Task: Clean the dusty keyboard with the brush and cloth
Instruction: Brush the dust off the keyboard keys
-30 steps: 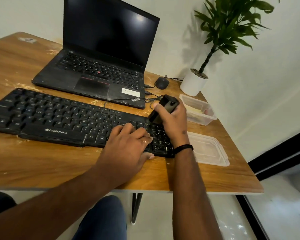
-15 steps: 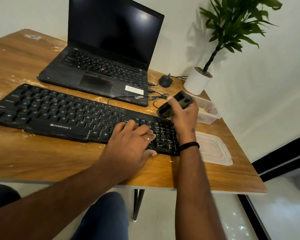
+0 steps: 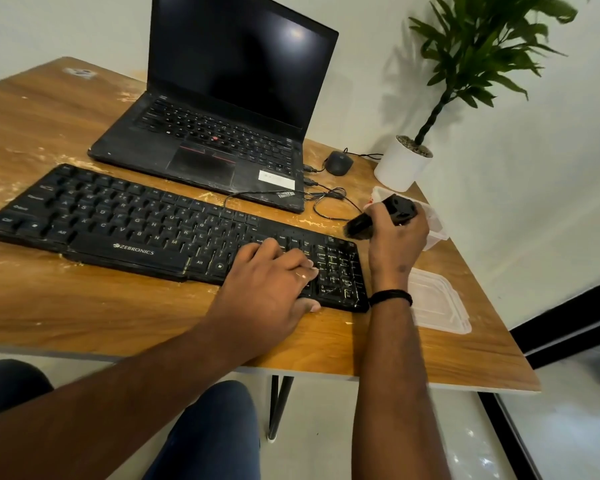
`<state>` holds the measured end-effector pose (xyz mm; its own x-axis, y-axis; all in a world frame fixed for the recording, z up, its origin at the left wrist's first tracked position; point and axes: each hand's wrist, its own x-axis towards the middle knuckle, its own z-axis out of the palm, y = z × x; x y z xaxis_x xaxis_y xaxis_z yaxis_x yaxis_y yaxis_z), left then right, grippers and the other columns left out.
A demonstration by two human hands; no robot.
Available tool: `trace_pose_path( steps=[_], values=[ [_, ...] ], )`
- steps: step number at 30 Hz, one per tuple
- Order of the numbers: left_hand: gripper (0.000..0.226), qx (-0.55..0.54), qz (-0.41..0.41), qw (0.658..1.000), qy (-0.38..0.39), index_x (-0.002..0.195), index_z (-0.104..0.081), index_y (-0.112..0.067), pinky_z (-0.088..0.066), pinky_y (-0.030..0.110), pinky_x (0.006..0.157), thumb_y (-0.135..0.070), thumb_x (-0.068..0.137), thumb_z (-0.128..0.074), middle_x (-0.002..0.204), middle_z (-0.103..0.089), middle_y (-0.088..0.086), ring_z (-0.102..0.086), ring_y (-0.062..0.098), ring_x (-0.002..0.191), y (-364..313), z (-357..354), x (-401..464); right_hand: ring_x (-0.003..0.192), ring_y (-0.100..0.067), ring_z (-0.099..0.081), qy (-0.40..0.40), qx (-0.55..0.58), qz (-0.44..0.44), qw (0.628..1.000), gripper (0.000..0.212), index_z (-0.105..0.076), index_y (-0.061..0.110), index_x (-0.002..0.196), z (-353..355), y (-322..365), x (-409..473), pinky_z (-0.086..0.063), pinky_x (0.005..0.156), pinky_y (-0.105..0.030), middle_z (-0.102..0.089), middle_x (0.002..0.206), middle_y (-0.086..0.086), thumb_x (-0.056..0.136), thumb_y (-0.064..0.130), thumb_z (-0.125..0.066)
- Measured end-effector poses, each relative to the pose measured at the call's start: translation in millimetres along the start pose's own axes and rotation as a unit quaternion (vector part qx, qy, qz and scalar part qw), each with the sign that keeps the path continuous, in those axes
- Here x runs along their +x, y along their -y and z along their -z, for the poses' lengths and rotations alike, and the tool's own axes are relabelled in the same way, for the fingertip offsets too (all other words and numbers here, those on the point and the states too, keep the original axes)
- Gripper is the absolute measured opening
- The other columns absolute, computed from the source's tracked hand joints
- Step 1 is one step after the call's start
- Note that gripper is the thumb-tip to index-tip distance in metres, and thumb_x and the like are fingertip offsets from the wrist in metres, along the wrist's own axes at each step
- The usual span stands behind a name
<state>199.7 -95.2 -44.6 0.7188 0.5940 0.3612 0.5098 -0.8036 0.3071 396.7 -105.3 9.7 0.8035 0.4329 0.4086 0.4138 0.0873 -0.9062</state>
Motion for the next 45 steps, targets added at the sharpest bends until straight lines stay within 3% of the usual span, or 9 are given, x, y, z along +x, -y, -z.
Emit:
trace_pose_path(
  steps=[6, 10, 16, 21, 25, 30, 35, 39, 45],
  values=[
    [0.057, 0.004, -0.002, 1.000, 0.001, 0.138, -0.060, -0.030, -0.035, 0.041, 0.101, -0.063, 0.096, -0.040, 0.132, -0.057, -0.016, -0.045, 0.015, 0.112, 1, -1, 1, 0.071, 0.001, -0.059, 0.132, -0.003, -0.016, 0.991, 0.016, -0.062, 0.027, 0.080, -9, 1, -12, -0.054, 0.063, -0.031, -0.061, 0.074, 0.015, 0.076, 0.022, -0.075],
    [0.056, 0.002, 0.000, 1.000, 0.003, 0.140, -0.058, -0.030, -0.033, 0.040, 0.102, -0.062, 0.096, -0.044, 0.133, -0.056, -0.016, -0.044, 0.015, 0.114, 0, 1, -1, 0.069, 0.004, -0.058, 0.071, 0.001, 0.009, 0.997, 0.017, -0.064, 0.017, 0.087, -6, 1, -8, -0.048, 0.064, -0.017, -0.063, 0.079, 0.009, 0.076, 0.021, -0.076],
    [0.059, 0.003, -0.001, 1.000, 0.013, 0.148, -0.047, -0.033, -0.024, 0.038, 0.109, -0.063, 0.098, -0.039, 0.142, -0.047, -0.017, -0.036, 0.013, 0.122, -2, 3, 0, 0.075, -0.014, -0.059, 0.125, 0.012, -0.027, 0.992, 0.018, -0.062, 0.020, 0.082, -5, -1, -9, -0.049, 0.056, -0.028, -0.062, 0.079, 0.002, 0.069, 0.026, -0.072],
    [0.059, 0.006, 0.004, 1.000, 0.013, 0.149, -0.046, -0.033, -0.024, 0.037, 0.109, -0.063, 0.099, -0.040, 0.142, -0.047, -0.018, -0.035, 0.012, 0.122, -2, 6, 0, 0.060, 0.008, -0.054, 0.037, -0.034, 0.011, 0.999, 0.021, -0.065, 0.004, 0.093, -3, -3, -3, -0.042, 0.054, -0.008, -0.061, 0.077, 0.006, 0.078, 0.014, -0.075],
    [0.059, 0.006, 0.004, 1.000, 0.021, 0.149, -0.046, -0.033, -0.024, 0.037, 0.109, -0.064, 0.098, -0.039, 0.143, -0.046, -0.018, -0.035, 0.012, 0.122, -3, 5, 1, 0.079, -0.012, -0.057, 0.153, 0.009, -0.038, 0.987, 0.015, -0.058, 0.022, 0.080, -6, -1, -9, -0.047, 0.060, -0.027, -0.058, 0.080, 0.003, 0.069, 0.022, -0.068],
    [0.060, 0.007, 0.007, 1.000, 0.026, 0.151, -0.043, -0.034, -0.021, 0.036, 0.109, -0.063, 0.099, -0.039, 0.146, -0.043, -0.020, -0.033, 0.011, 0.125, -3, 6, 1, 0.099, -0.044, -0.061, 0.147, 0.264, -0.148, 0.942, 0.034, -0.055, 0.016, 0.088, -1, -7, 2, -0.048, 0.084, -0.053, -0.056, 0.100, -0.022, 0.056, 0.018, -0.066],
    [0.060, 0.010, 0.007, 1.000, 0.028, 0.151, -0.042, -0.034, -0.021, 0.035, 0.109, -0.064, 0.099, -0.037, 0.146, -0.043, -0.020, -0.032, 0.011, 0.124, -3, 6, 1, 0.077, -0.031, -0.063, 0.168, 0.303, -0.193, 0.918, 0.049, -0.043, 0.011, 0.120, -1, -4, 0, -0.049, 0.053, -0.031, -0.066, 0.114, -0.029, 0.073, 0.014, -0.057],
    [0.060, 0.011, 0.008, 1.000, 0.026, 0.151, -0.042, -0.034, -0.023, 0.036, 0.110, -0.064, 0.099, -0.038, 0.145, -0.043, -0.019, -0.033, 0.012, 0.124, -3, 6, 1, 0.064, -0.023, -0.057, 0.156, 0.292, -0.185, 0.925, 0.035, -0.044, 0.012, 0.119, 1, -5, 0, -0.046, 0.052, -0.031, -0.064, 0.125, -0.029, 0.087, 0.004, -0.053],
    [0.059, 0.008, 0.005, 1.000, 0.018, 0.149, -0.046, -0.033, -0.025, 0.037, 0.109, -0.064, 0.098, -0.039, 0.143, -0.046, -0.018, -0.035, 0.012, 0.122, -1, 5, 0, 0.070, -0.002, -0.061, -0.001, 0.052, -0.031, 0.998, 0.019, -0.052, 0.010, 0.102, 3, -6, 2, -0.051, 0.056, -0.030, -0.060, 0.086, 0.001, 0.085, 0.009, -0.061]
  ],
)
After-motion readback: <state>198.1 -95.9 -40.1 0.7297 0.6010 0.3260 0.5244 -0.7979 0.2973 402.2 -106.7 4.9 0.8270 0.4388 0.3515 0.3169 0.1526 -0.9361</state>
